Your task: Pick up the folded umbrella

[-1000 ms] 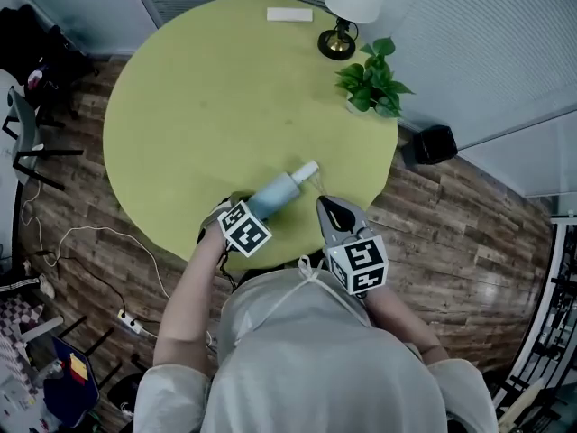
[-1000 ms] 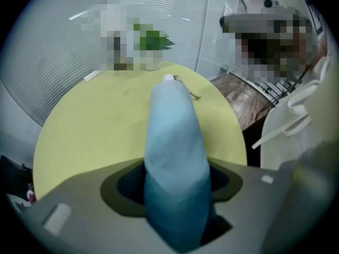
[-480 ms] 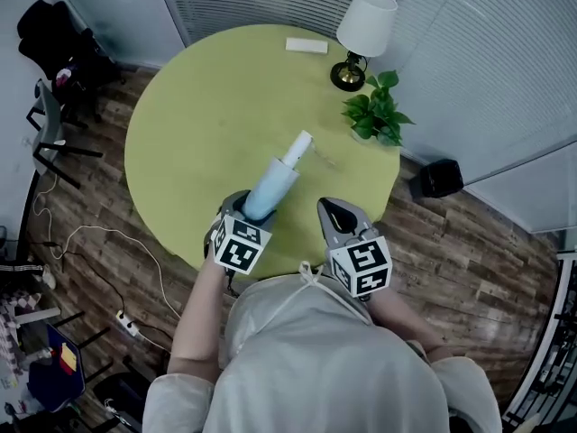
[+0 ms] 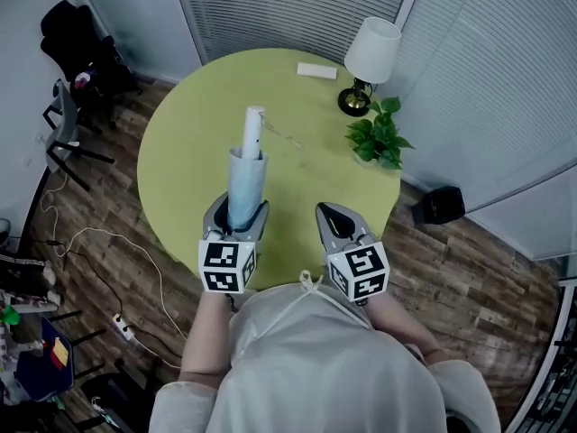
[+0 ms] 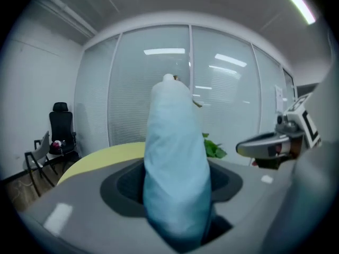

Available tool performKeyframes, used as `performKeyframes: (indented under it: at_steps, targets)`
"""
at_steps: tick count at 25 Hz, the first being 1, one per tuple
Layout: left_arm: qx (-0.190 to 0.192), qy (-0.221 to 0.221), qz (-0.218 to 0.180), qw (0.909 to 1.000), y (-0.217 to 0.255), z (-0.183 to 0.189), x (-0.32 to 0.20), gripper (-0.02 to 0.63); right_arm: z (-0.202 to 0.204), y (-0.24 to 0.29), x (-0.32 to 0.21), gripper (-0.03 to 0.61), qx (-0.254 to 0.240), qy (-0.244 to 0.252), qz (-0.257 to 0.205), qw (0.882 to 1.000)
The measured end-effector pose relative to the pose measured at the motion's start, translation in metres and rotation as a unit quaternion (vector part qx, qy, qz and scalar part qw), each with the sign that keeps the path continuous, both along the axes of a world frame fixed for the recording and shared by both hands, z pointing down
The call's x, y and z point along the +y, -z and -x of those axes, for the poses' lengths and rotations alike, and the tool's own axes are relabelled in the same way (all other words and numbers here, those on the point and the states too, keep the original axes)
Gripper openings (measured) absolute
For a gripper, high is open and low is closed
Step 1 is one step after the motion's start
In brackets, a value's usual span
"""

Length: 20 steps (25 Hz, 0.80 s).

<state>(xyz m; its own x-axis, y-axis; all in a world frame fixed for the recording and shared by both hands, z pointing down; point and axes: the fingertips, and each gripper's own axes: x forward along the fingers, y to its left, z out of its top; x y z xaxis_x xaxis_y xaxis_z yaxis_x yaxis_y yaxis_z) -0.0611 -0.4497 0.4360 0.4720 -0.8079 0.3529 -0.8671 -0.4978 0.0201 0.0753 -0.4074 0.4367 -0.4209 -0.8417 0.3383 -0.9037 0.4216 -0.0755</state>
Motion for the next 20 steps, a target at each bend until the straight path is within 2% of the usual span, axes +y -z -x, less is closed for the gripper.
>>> performKeyframes:
  at_steps: [3,6,11,20]
  targets:
    - [0.049,0.036,-0.046,0.9971,0.023,0.008,0.003,0.296,0.001,0.008,-0.001,-0.002,-0.007,0.004,-0.013,1.000]
    - [0.067,0.067,-0.086,0.9918,0.041,0.016,0.008,0.296,0.002,0.017,-0.005,0.000,-0.014,0.004,-0.028,1.000]
    - [0.052,0.101,-0.130,0.9851,0.054,0.020,0.011,0.296,0.003,0.029,-0.010,-0.002,-0.021,-0.001,-0.052,0.998]
    - [0.033,0.105,-0.137,0.9844,0.056,0.024,0.011,0.296,0.010,0.037,-0.012,-0.002,-0.019,-0.001,-0.064,0.998]
